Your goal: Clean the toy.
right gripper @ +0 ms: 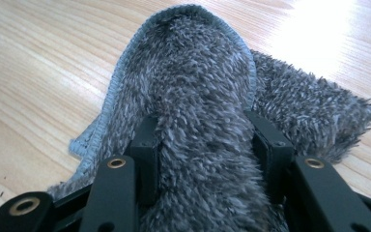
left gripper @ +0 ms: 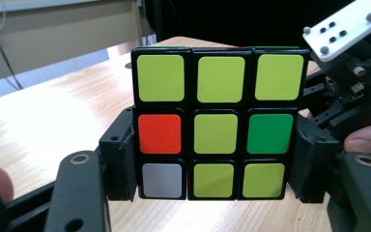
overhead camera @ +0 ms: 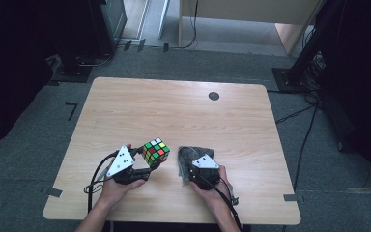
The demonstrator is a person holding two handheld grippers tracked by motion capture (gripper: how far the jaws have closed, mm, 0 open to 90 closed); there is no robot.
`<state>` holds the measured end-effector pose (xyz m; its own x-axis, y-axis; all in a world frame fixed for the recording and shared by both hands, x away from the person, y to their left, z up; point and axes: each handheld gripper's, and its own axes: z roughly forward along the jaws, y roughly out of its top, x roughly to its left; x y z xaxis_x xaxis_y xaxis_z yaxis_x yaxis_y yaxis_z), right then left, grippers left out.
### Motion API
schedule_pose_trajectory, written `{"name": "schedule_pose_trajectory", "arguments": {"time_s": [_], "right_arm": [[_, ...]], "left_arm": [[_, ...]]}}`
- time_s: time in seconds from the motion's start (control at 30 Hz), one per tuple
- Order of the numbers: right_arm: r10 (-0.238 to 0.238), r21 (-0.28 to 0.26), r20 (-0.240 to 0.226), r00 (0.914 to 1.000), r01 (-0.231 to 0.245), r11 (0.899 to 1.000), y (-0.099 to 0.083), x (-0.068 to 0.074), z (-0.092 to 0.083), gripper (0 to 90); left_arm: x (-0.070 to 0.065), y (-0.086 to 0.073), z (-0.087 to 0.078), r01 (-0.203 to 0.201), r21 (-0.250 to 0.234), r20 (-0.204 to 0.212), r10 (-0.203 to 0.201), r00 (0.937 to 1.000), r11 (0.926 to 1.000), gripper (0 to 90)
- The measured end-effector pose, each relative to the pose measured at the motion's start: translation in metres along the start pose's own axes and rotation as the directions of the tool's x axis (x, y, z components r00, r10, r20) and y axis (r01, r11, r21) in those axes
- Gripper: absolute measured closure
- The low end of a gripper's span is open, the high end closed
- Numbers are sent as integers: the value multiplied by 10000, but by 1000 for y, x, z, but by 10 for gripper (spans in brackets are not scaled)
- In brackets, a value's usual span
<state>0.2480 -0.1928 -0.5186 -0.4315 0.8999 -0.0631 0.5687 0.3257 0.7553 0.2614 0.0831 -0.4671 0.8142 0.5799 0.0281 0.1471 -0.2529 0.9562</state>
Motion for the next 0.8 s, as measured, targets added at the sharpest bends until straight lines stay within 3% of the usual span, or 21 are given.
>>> {"name": "schedule_pose_trajectory", "arguments": {"time_s": [0.07,0.13,0.27,0.4,0.5,0.6,0.67,0.77,0.8], "right_arm": [[16,47,-259,9997,-14,10000,-1,-5,-1,606],[68,-12,-197,9998,-69,10000,-1,-7,-2,659],[-323,-98,145,9994,324,9994,-2,-5,-4,728],[326,-624,-237,9992,-340,9975,-1,-13,-18,742],[953,-1607,-904,9913,-1090,9810,7,-22,-36,742],[648,-2693,-1122,9916,-931,9585,21,-19,-61,740],[411,-3425,-1348,9900,-855,9356,30,-15,-78,739],[61,-4024,-2193,9756,-961,9104,43,-2,-99,734],[-26,-4024,-2401,9707,-971,9103,46,2,-101,732]], "left_arm": [[-1,0,-1,-92,166,-236,96,9997,9998,344],[-2,0,-1,-94,323,-423,108,9990,9994,344],[-1,0,-2,-24,435,-138,30,9999,9991,344],[0,2,-4,186,279,-60,-184,9998,9994,343],[-2,1,-3,-110,386,-10,111,9999,9992,344],[-5,1,-1,-384,487,64,381,9993,9981,344],[-10,0,2,-735,575,120,729,9973,9956,344],[-21,1,6,-1358,675,246,1345,9906,9884,344],[-26,2,8,-1537,682,319,1519,9879,9858,344]]}}
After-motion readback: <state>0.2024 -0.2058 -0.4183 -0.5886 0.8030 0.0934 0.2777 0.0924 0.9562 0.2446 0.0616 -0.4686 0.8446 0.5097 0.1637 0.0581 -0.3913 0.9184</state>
